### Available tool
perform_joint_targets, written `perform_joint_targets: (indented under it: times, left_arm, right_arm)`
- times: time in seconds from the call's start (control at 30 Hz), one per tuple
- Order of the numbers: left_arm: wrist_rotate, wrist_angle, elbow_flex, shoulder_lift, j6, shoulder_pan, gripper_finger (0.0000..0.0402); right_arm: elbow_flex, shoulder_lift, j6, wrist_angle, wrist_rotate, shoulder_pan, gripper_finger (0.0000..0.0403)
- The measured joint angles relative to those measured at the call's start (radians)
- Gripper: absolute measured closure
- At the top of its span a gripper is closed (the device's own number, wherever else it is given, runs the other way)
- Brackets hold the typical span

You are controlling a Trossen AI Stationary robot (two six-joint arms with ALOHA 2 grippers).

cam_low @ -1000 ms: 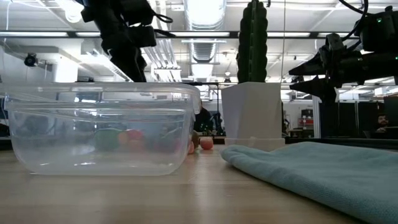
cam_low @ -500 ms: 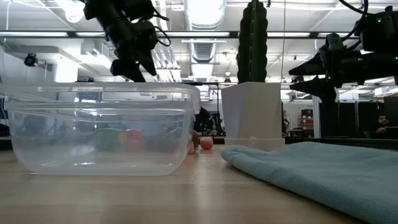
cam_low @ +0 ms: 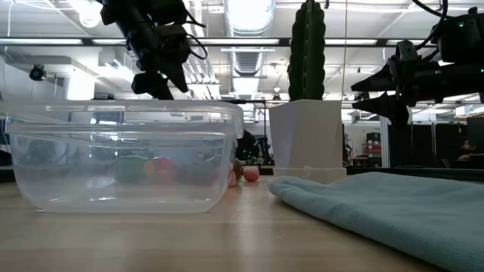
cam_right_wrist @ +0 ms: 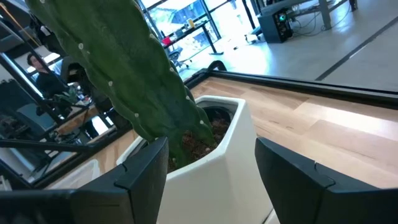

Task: Pick and placing Produce into tupperware
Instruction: Put the green corncob into the transparent bin

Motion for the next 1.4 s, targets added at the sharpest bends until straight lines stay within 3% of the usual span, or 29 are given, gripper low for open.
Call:
perform_joint_targets:
  times: [0.17, 0.23, 0.33, 0.43, 0.5, 0.57, 1.4]
  left_arm:
    - [0.047, -0.106, -0.012, 0.035, 0.043, -0.001, 0.0121]
    - [0.041, -0.160, -0.022, 0.047, 0.160, -0.007, 0.0121]
    - [0.033, -0.195, -0.035, 0.059, 0.459, -0.043, 0.0121]
    - [-0.068, -0.207, -0.038, 0.053, 0.714, -0.091, 0.0121]
    - [-0.146, -0.210, -0.037, 0.055, 0.817, -0.111, 0.0121]
    - [-0.158, -0.207, -0.038, 0.059, 0.870, -0.119, 0.0121]
    - [-0.145, -0.038, -0.213, 0.228, 0.818, -0.119, 0.0121]
  right_arm:
    - [0.000, 0.000, 0.000, 0.000, 0.000, 0.000, 0.0170]
    - [0.000, 0.000, 0.000, 0.000, 0.000, 0.000, 0.0170]
    - [0.000, 0.000, 0.000, 0.000, 0.000, 0.000, 0.0170]
    - [0.000, 0.000, 0.000, 0.000, 0.000, 0.000, 0.0170]
    - [0.000, 0.000, 0.000, 0.000, 0.000, 0.000, 0.0170]
    - [0.000, 0.001, 0.000, 0.000, 0.000, 0.000, 0.0170]
    - [0.000, 0.000, 0.000, 0.000, 0.000, 0.000, 0.0170]
